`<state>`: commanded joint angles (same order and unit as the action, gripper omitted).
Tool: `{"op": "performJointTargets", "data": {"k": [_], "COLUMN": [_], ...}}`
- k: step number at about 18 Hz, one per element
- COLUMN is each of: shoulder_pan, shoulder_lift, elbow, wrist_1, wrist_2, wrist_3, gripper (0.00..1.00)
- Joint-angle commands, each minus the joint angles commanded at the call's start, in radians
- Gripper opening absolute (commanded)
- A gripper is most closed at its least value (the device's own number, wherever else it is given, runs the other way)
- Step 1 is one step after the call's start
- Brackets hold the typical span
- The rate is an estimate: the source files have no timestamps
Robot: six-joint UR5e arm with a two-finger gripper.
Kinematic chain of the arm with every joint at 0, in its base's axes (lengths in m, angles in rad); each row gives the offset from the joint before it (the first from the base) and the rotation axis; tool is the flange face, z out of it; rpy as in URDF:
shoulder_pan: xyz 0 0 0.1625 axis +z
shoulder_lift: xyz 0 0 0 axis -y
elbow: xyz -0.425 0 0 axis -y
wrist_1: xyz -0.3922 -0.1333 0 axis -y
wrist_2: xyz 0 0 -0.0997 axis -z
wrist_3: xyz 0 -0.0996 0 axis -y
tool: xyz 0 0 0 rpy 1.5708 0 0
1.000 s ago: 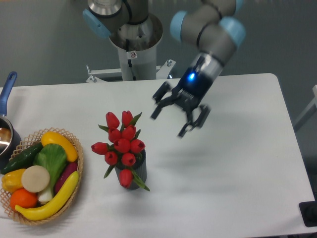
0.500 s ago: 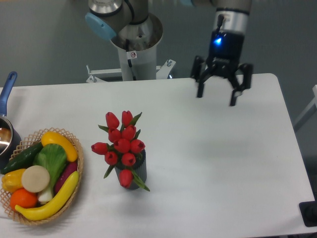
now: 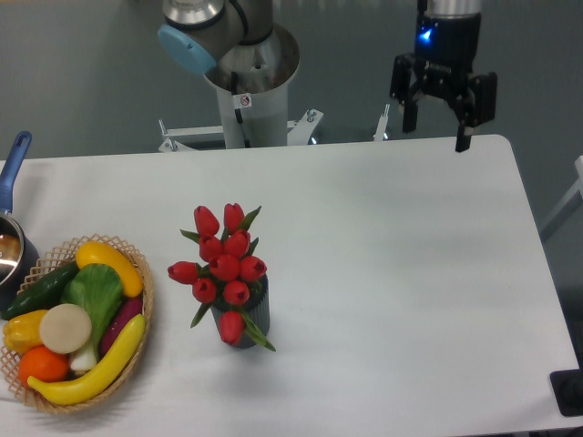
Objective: Insert the flowers into the vase
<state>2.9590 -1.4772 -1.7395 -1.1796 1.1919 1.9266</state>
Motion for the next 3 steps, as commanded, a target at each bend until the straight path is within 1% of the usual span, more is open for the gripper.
{"op": "performJointTargets", "data": {"k": [3], "shoulder_pan": [0.000], "shoulder_lift": [0.000], "elbow": [-0.006], "wrist_1": [0.003], "wrist_2": [-0.002], "wrist_3": [0.000], "gripper": [1.00]}}
